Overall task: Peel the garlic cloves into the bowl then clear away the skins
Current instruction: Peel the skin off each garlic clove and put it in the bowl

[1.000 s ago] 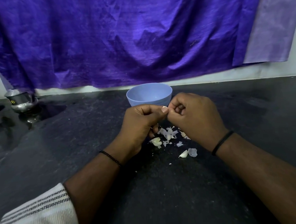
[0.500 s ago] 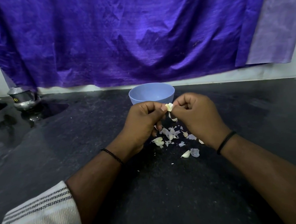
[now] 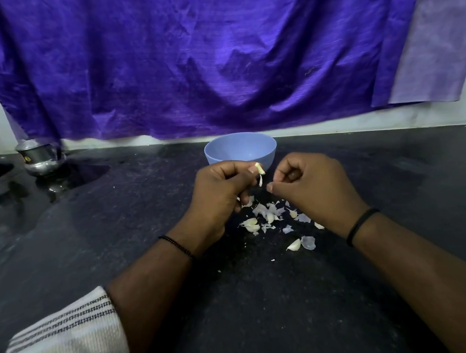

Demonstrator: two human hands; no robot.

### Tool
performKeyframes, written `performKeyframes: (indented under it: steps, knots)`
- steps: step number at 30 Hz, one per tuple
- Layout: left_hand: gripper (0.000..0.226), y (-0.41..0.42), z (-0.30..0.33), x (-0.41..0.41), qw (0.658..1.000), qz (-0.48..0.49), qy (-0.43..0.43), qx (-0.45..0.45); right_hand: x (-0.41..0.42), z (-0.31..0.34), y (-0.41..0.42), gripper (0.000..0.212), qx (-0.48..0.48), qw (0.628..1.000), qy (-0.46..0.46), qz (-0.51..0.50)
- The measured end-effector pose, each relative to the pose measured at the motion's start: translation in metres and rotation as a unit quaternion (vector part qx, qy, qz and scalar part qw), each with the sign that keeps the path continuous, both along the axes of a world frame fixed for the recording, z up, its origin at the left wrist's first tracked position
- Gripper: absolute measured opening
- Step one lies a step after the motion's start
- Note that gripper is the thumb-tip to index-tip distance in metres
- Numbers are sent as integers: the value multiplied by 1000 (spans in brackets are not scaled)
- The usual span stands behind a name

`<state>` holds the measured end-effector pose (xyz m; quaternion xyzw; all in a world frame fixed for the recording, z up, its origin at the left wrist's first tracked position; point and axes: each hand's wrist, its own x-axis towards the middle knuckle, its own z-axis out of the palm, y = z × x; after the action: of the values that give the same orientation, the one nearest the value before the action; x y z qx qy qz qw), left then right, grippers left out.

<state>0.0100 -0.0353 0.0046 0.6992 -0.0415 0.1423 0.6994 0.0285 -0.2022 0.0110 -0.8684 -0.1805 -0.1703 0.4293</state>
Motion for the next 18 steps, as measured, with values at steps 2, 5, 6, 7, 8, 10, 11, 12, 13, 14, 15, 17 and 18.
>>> performKeyframes:
  steps: [2, 5, 6, 7, 8, 10, 11, 12, 13, 14, 15, 17, 18]
  knots:
    - [16, -1, 0, -1, 1000, 5, 2, 2, -1, 2, 4, 8, 73, 996, 41, 28]
    - [14, -3, -3, -2, 1000, 5, -1, -4, -3, 5, 7, 3, 183, 974, 110, 73]
    - [14, -3, -3, -2, 1000, 8, -3, -6, -4, 5, 8, 3, 204, 969, 118, 79]
    - [14, -4, -4, -1, 1000, 12, -5, -9, -4, 5, 8, 4, 220, 965, 119, 78]
    - [13, -5, -5, -2, 1000, 14, -6, -12, -4, 6, 8, 4, 230, 963, 118, 75]
    - [13, -7, -7, -2, 1000, 13, -8, -13, -2, 4, 8, 2, 234, 964, 115, 61]
    - [13, -8, -7, -3, 1000, 12, -9, -8, -1, 3, 8, 2, 227, 966, 110, 51]
    - [13, -9, -7, -3, 1000, 11, -10, 1, 0, 2, 7, 4, 211, 972, 99, 38]
    - [13, -9, -6, -3, 1000, 12, -13, 12, 2, 0, 7, 5, 177, 981, 73, 20]
    - [14, -8, -5, -3, 999, 16, -17, 22, 3, 0, 6, 6, 124, 992, 32, -1]
    - [14, -7, -4, -3, 999, 21, -23, 30, 2, 0, 6, 6, 65, 998, -17, -17]
    - [15, -5, -3, -2, 998, 32, -30, 42, -1, 1, 7, 4, -5, 995, -94, -21]
    - [16, -4, -3, -1, 998, 35, -31, 46, -2, 1, 7, 3, -13, 994, -110, -14]
